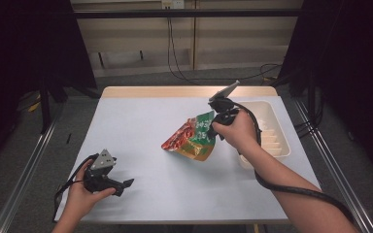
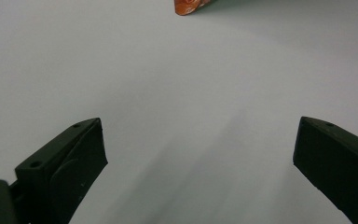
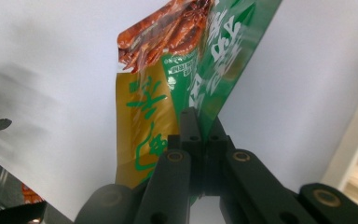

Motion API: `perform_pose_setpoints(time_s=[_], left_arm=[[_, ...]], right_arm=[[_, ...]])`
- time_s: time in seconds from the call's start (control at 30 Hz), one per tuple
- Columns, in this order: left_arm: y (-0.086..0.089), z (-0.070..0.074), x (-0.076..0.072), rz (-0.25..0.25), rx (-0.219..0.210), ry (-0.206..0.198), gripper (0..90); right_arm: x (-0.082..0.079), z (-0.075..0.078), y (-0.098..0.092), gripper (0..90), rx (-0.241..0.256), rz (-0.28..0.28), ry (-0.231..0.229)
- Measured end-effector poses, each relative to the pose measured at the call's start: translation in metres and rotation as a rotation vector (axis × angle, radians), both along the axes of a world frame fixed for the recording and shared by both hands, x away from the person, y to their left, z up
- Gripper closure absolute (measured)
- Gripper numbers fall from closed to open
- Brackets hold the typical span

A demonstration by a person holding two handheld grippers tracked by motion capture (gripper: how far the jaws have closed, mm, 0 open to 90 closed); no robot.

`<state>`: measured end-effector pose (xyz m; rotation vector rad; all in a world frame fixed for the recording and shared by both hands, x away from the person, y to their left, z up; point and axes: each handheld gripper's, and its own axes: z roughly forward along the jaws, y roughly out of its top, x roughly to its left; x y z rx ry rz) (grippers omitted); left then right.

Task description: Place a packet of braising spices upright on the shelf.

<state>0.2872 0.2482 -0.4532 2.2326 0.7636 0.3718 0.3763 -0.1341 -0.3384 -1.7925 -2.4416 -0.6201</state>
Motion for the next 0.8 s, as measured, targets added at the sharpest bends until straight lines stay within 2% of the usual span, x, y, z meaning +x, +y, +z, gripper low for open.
perform_pose_setpoints(time_s=[0.1,0.13,0.17,0.2,0.23,0.33,0.47,0.5,0.53,0.6,0.7,0.73,0.8], left_arm=[[0.000,0.000,0.000,-0.002,0.001,-0.001,2.3],[0.000,0.000,0.000,-0.001,0.000,0.000,2.3],[0.000,0.000,0.000,-0.001,0.000,0.000,2.3],[0.000,0.000,0.000,-0.001,0.000,0.000,2.3],[0.001,0.001,0.000,0.000,0.011,0.004,2.3],[0.001,0.002,0.000,-0.003,0.007,0.003,2.3],[0.001,0.002,0.000,-0.001,-0.004,-0.001,2.3],[0.001,0.002,0.000,-0.002,0.006,-0.001,2.3],[0.002,0.002,0.000,0.002,0.003,-0.003,2.3],[0.001,0.002,0.000,0.006,-0.001,-0.006,2.3],[0.002,0.002,0.000,0.006,-0.003,-0.006,2.3],[0.002,0.002,0.000,-0.002,-0.001,-0.004,2.3],[0.002,0.003,0.001,-0.006,0.006,-0.005,2.3]], right_arm=[[0.006,0.013,0.002,90.0,-0.024,0.030,0.013],[0.011,0.022,0.003,90.0,-0.035,0.046,0.018],[0.011,0.022,0.003,90.0,-0.035,0.046,0.018],[0.015,0.032,0.005,90.0,-0.055,0.058,0.030],[0.015,0.032,0.005,90.0,-0.055,0.058,0.030],[0.021,0.044,0.007,90.0,-0.081,0.085,0.035],[0.029,0.061,0.013,90.0,-0.137,0.161,0.039],[0.030,0.065,0.014,90.0,-0.145,0.163,0.045],[0.033,0.073,0.018,90.0,-0.167,0.200,0.053],[0.034,0.077,0.019,90.0,-0.177,0.212,0.055],[0.036,0.087,0.025,90.0,-0.214,0.276,0.072],[0.037,0.094,0.029,90.0,-0.242,0.313,0.085],[0.037,0.097,0.031,90.0,-0.259,0.332,0.077]])
